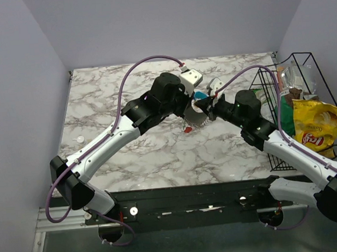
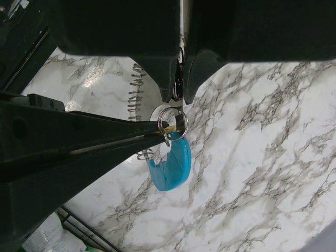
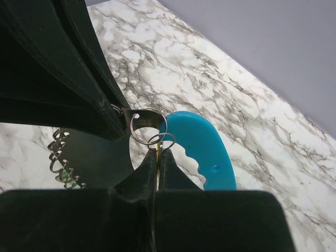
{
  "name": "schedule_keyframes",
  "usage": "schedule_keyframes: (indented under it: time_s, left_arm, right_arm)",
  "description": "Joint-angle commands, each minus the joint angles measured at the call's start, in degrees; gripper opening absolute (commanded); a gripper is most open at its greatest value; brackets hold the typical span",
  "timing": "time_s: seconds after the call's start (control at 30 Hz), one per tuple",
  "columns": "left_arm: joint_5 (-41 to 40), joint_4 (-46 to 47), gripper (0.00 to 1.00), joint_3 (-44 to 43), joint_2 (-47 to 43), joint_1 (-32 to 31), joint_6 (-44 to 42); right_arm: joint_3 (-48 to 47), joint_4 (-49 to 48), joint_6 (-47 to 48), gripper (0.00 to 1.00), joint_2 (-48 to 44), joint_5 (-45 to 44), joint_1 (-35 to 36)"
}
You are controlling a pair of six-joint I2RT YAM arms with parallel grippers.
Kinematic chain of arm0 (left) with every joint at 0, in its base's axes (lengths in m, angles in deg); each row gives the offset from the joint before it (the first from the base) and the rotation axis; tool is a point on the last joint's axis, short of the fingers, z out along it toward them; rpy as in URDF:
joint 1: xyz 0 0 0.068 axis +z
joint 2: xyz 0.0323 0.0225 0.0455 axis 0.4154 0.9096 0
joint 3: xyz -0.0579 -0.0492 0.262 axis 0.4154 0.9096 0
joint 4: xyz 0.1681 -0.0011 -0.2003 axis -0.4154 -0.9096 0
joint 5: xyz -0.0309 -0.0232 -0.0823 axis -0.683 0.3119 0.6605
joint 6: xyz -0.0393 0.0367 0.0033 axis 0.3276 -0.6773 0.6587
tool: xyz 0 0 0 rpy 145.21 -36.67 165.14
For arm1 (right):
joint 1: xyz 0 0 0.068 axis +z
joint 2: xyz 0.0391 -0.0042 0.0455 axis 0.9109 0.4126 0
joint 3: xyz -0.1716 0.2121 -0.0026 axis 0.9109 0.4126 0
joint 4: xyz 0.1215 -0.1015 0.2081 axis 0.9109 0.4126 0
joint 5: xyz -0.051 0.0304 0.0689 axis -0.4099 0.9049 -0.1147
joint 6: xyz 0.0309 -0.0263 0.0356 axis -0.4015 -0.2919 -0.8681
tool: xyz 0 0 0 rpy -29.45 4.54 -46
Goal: Remove the keys from the keyring
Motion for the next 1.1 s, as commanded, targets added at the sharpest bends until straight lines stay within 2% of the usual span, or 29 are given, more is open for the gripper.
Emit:
schedule_keyframes:
  time_s: [0.0, 0.27, 0.5, 0.67, 0.8, 0.83, 0.93, 1.07]
  left_arm:
    - [2.03, 2.82, 0.00, -0.24, -1.77, 0.58, 0.73]
    - [5.45, 4.23, 0.00, 4.77, -4.32, 1.64, -4.35]
    - [19.15, 4.49, 0.00, 6.89, -5.29, 1.90, -6.39]
    - [33.28, 3.53, 0.00, 6.71, -5.99, 1.90, -8.23]
    - [32.10, 3.61, 0.01, 7.50, -6.34, 1.90, -8.58]
    - [30.96, 3.61, 0.16, 7.41, -6.35, 1.90, -8.85]
    - [27.00, 3.09, 0.41, 6.28, -6.96, 1.99, -10.16]
    - [24.27, 1.42, 0.52, 3.46, -7.49, 2.08, -12.62]
  right_arm:
    - [-1.64, -1.60, 0.82, 0.01, -0.64, -1.45, -0.08]
    - [-6.12, 8.22, 7.49, 0.01, -5.39, -5.84, -0.08]
    - [-10.16, 13.69, 10.75, 0.01, -6.01, -4.53, -0.08]
    - [-12.27, 16.41, 13.39, 0.01, -6.18, -4.53, -0.08]
    - [-15.69, 21.68, 14.44, 0.01, -7.32, -0.23, -0.08]
    - [-16.49, 22.99, 14.36, 0.01, -7.50, 2.30, -0.16]
    - [-18.69, 27.83, 14.80, 0.01, -8.20, 5.57, -0.08]
    - [-18.78, 31.35, 15.23, 0.01, -8.64, 6.81, -0.08]
